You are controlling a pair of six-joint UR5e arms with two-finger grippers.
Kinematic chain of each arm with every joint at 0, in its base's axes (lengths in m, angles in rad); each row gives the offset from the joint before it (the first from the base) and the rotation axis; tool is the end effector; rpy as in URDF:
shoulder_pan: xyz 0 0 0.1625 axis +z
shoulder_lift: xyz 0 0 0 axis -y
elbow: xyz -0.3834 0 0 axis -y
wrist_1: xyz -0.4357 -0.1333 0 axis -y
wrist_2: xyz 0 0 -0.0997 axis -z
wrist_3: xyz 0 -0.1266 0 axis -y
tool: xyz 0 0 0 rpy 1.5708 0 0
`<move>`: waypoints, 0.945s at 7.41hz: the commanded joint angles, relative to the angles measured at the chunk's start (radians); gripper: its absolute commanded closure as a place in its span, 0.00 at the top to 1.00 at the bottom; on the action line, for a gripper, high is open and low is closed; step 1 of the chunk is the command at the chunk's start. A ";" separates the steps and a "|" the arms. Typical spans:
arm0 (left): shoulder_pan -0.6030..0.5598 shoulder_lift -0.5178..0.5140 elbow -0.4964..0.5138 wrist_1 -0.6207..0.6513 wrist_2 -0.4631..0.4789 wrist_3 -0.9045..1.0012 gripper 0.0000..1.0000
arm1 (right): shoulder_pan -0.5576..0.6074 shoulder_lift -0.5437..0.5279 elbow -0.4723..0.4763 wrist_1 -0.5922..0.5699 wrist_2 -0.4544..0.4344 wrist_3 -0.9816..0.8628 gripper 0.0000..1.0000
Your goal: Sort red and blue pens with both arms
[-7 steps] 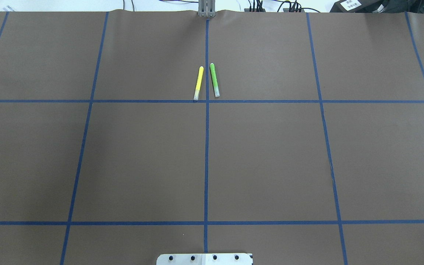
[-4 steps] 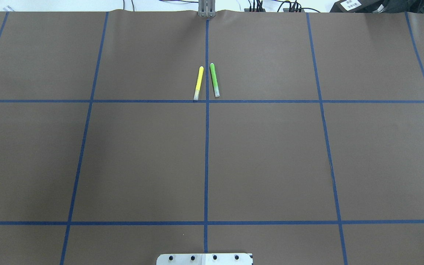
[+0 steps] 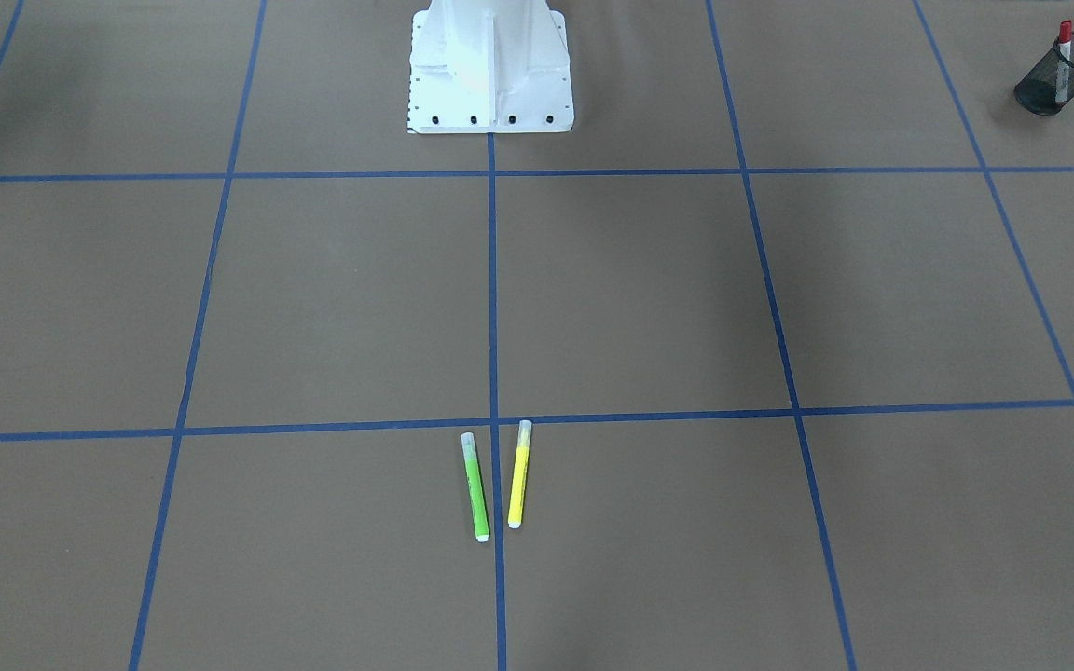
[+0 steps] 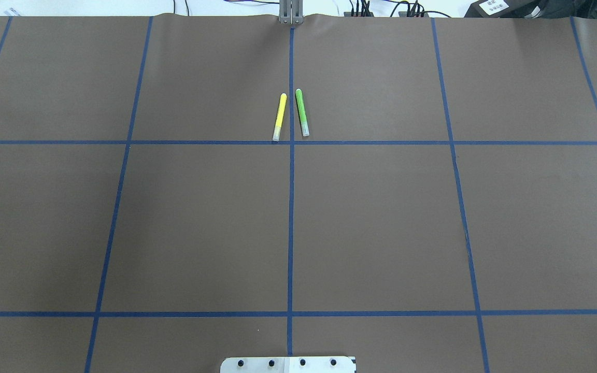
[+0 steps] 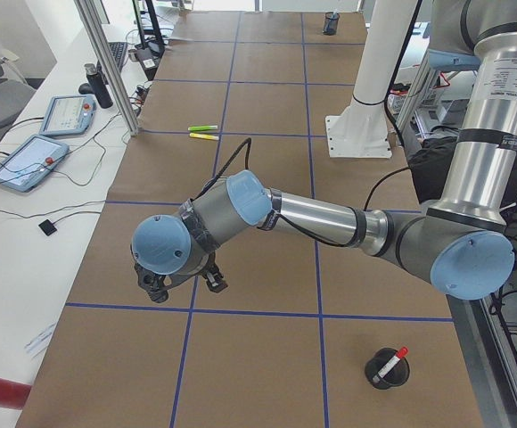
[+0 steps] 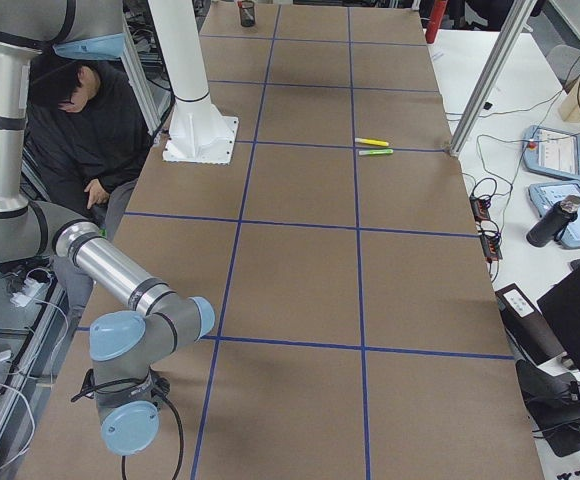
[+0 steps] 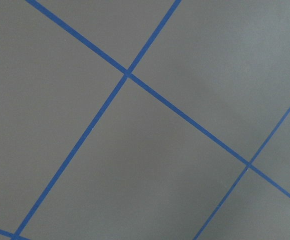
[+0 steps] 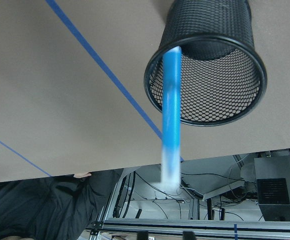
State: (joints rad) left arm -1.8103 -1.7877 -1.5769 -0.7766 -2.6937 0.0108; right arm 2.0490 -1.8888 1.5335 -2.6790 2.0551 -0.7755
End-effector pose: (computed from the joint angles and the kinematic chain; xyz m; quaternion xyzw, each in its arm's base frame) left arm -0.1519 -0.5411 0.5406 -0.1728 0.5366 -0.2417 0.7898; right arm 0.1525 -0.1326 0.7894 -0.4207 -0.5250 0.0515 0.7381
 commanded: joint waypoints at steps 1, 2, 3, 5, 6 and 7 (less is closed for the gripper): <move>0.000 -0.009 -0.002 0.000 0.003 0.000 1.00 | 0.000 0.020 -0.006 0.078 -0.003 0.018 1.00; 0.000 -0.019 0.000 -0.001 0.008 0.000 1.00 | 0.002 0.051 -0.004 0.146 -0.001 0.106 1.00; 0.021 -0.022 0.000 -0.006 0.014 0.006 1.00 | 0.003 0.089 -0.001 0.203 0.008 0.178 1.00; 0.037 -0.007 0.011 -0.184 0.166 0.003 1.00 | 0.002 0.147 0.002 0.406 0.091 0.388 1.00; 0.037 -0.007 0.014 -0.234 0.232 0.005 1.00 | -0.013 0.175 0.003 0.510 0.161 0.539 1.00; 0.037 0.005 0.021 -0.307 0.264 0.003 1.00 | -0.092 0.224 0.000 0.572 0.215 0.600 1.00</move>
State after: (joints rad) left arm -1.7742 -1.7929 -1.5633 -0.9982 -2.4875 0.0147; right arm 2.0234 -1.7167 1.5356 -2.2060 2.1980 -0.2917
